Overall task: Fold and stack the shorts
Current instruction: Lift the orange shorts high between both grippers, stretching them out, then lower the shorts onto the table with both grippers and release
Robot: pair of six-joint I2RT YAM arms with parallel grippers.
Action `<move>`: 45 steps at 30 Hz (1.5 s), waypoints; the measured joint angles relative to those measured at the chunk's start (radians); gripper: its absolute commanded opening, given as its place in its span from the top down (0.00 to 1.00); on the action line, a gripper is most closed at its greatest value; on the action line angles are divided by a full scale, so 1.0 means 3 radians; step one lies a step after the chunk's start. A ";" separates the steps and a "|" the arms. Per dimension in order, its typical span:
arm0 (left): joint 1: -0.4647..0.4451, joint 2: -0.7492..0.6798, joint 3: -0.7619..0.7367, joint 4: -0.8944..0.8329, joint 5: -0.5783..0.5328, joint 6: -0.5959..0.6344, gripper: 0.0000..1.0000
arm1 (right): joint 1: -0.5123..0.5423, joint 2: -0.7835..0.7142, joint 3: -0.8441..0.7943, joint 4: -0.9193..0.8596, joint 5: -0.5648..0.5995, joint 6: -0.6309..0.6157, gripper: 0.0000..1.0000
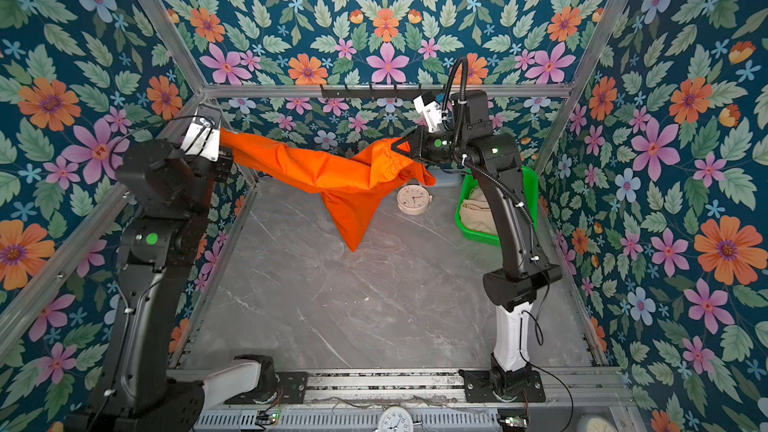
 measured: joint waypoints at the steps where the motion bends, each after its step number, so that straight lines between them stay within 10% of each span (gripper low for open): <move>1: -0.0001 -0.0155 -0.0212 0.0032 -0.0005 0.0051 1.00 | -0.0003 -0.0219 -0.0435 0.0103 -0.0028 -0.0003 0.91; 7: -0.0001 -0.0621 -0.1363 -0.0211 -0.0001 0.0202 1.00 | -0.0006 -0.1129 -0.2548 0.0619 -0.0153 -0.0005 0.91; 18: -0.0173 -0.0526 -0.2904 -0.0752 0.0141 0.0072 1.00 | -0.0039 -0.1339 -0.4683 0.1110 -0.0042 0.0206 0.90; 24: -0.0416 -0.0523 -0.3187 -0.0965 0.0047 0.0192 0.98 | -0.0039 -0.1478 -0.5146 0.1219 0.0078 0.0357 0.89; 28: -0.0535 -0.0478 -0.3235 -0.1254 0.0023 0.0239 0.68 | -0.0008 -0.1684 -0.5459 0.1166 0.0188 0.0487 0.85; 35: -0.0628 -0.0404 -0.2922 -0.1929 0.0106 0.0079 0.44 | 0.0121 -0.2078 -0.5695 0.0668 0.0570 0.0656 0.49; 45: -0.0635 -0.0341 -0.2326 -0.1673 0.0914 -0.0748 0.47 | 0.0395 -0.2458 -0.4817 -0.0027 0.1451 0.0675 0.48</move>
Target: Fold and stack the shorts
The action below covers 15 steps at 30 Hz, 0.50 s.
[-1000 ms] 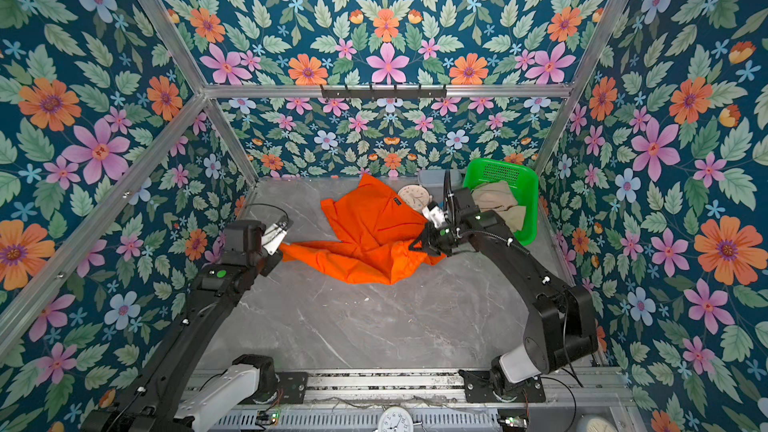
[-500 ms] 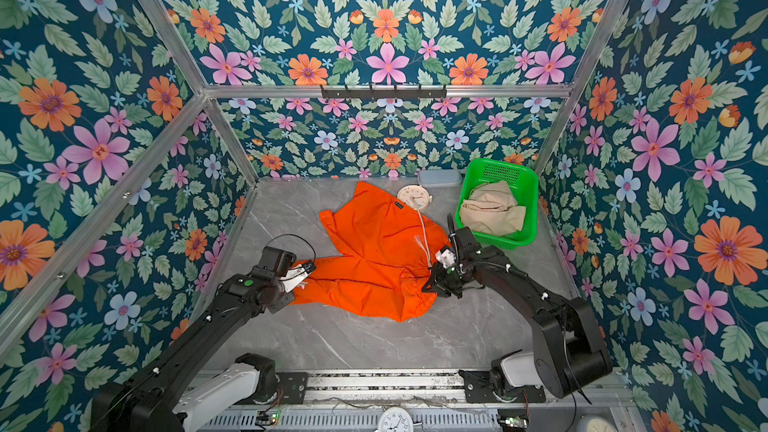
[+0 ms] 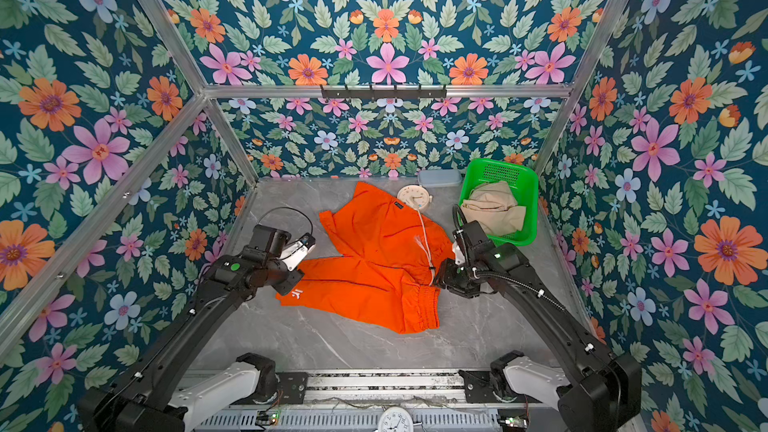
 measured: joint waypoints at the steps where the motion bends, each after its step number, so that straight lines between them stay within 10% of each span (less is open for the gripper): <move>1: 0.0001 0.0000 -0.0056 0.0160 0.0066 -0.0170 0.47 | 0.0102 0.0069 0.0031 0.0052 0.0009 0.0000 0.48; 15: 0.0048 0.0273 -0.0913 0.1757 0.0445 -0.1933 0.47 | 0.0652 0.1288 -0.0303 0.1113 -0.0121 0.0273 0.50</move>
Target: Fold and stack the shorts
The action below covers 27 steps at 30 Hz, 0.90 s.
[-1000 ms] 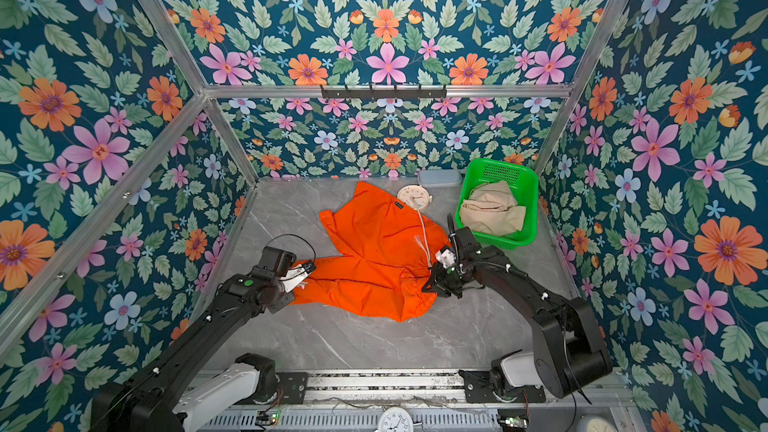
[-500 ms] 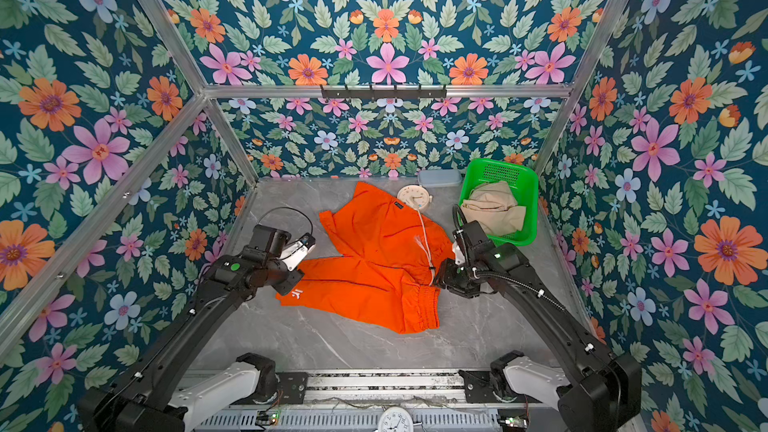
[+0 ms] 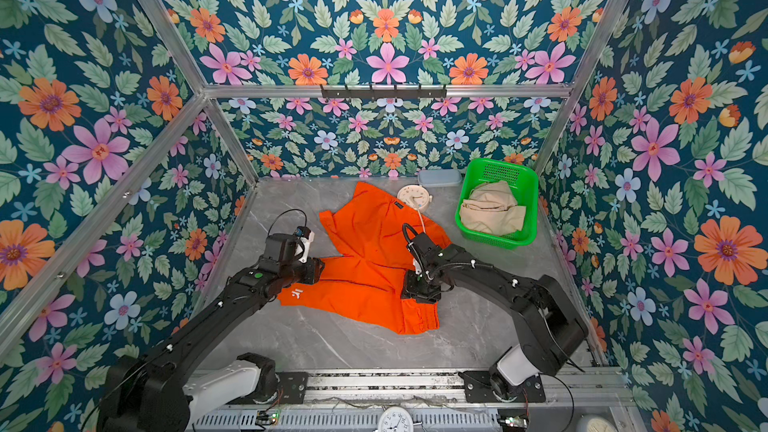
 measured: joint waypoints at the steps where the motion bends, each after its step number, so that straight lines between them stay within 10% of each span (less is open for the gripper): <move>1: 0.0011 0.0038 -0.0024 0.0061 0.0000 -0.0079 0.47 | 0.0000 0.0037 -0.0065 0.0017 0.0036 0.0019 0.50; 11: 0.0369 0.0159 -0.0001 0.0242 -0.0013 -0.0643 0.42 | 0.0003 -0.0544 -0.0754 -0.0276 0.0247 0.0264 0.48; 27: 0.0806 0.0509 -0.0242 0.0224 0.0333 -0.1073 0.49 | 0.0571 0.0034 0.0596 0.0025 0.0710 -0.0896 0.46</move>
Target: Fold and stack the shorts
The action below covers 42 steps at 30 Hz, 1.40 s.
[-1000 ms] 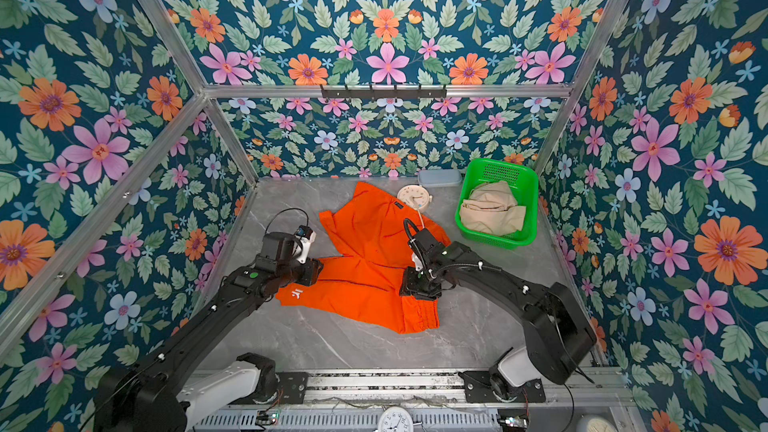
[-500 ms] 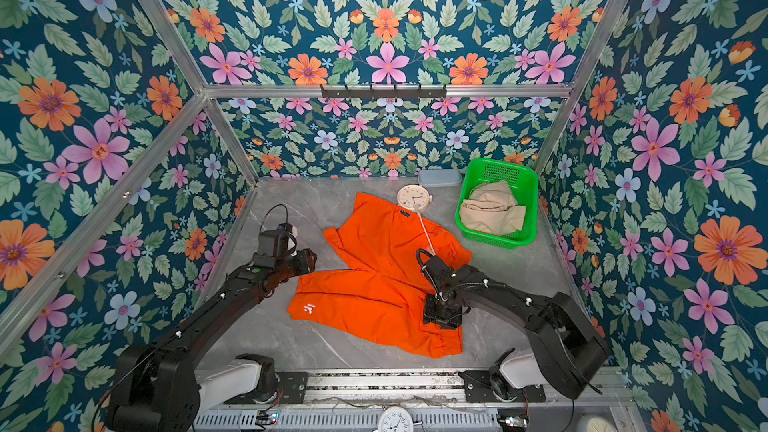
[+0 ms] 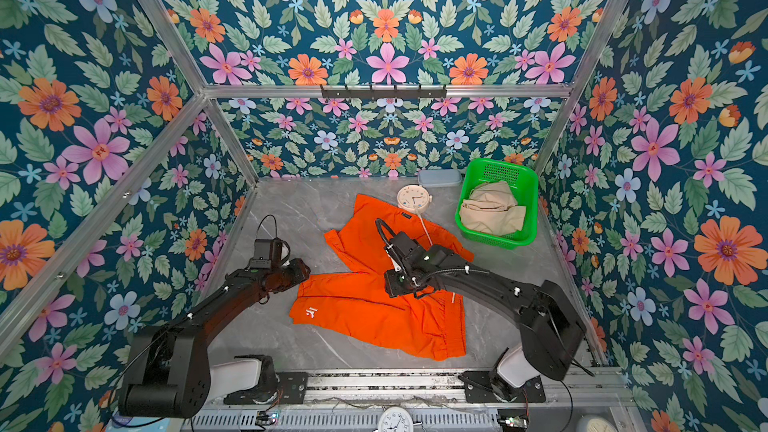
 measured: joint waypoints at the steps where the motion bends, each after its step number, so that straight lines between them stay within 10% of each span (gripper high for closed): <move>1: 0.0017 0.0043 -0.0009 0.0001 0.0001 -0.0011 0.50 | 0.0001 0.0106 0.0045 0.0034 0.0005 -0.0031 0.46; 16: 0.0089 0.0526 0.0017 0.0392 0.0228 -0.0064 1.00 | -0.0392 0.1205 0.0394 0.0306 -0.0211 -0.0051 0.46; 26: 0.0276 0.0520 0.0196 0.0622 0.0295 -0.0023 1.00 | -0.0632 0.1747 0.1279 0.0351 -0.0140 -0.0609 0.46; 35: 0.0313 0.0731 0.0407 0.0725 0.0464 0.0025 1.00 | -0.0170 0.1148 0.1382 0.0519 -0.0033 -0.1141 0.44; 39: 0.0348 0.0664 0.0409 0.0699 0.0464 0.0071 0.61 | 0.0231 0.1214 0.1329 0.0706 -0.0004 -0.1349 0.43; 42: 0.0465 0.0529 0.0411 0.0671 0.0455 0.0027 0.52 | 0.0506 0.1425 0.1437 0.0811 0.0057 -0.1551 0.41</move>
